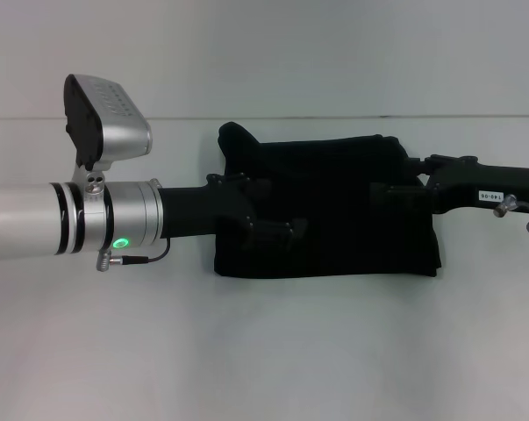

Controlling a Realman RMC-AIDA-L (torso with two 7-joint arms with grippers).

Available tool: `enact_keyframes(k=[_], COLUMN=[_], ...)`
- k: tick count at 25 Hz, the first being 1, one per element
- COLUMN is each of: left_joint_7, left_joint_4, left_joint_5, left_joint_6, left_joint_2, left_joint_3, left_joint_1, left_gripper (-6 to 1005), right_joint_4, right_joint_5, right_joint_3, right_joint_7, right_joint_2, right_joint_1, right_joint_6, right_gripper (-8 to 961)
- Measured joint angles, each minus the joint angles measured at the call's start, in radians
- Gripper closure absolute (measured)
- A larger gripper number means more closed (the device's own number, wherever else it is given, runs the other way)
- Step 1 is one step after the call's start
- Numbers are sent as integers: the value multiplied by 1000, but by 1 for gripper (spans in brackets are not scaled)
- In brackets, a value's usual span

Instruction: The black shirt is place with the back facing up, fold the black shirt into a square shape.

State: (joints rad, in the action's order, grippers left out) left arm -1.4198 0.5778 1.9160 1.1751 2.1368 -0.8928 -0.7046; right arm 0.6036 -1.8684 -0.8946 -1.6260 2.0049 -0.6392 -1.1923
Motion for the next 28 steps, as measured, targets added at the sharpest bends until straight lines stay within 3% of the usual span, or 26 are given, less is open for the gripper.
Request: enact_keyframes(k=[28], left_joint_7=[0], left_joint_4=[2], left_joint_5=[0], left_joint_6=[-9], left_joint_2=[0], left_joint_3=[1], left_joint_1=[1], left_gripper=[81], right_joint_4=[5], right_joint_5=[6], right_joint_3=[40], right_joint_7=[12], right_joint_2=[14], right_joint_1=[-6], right_joint_6=[5], right_gripper=[85])
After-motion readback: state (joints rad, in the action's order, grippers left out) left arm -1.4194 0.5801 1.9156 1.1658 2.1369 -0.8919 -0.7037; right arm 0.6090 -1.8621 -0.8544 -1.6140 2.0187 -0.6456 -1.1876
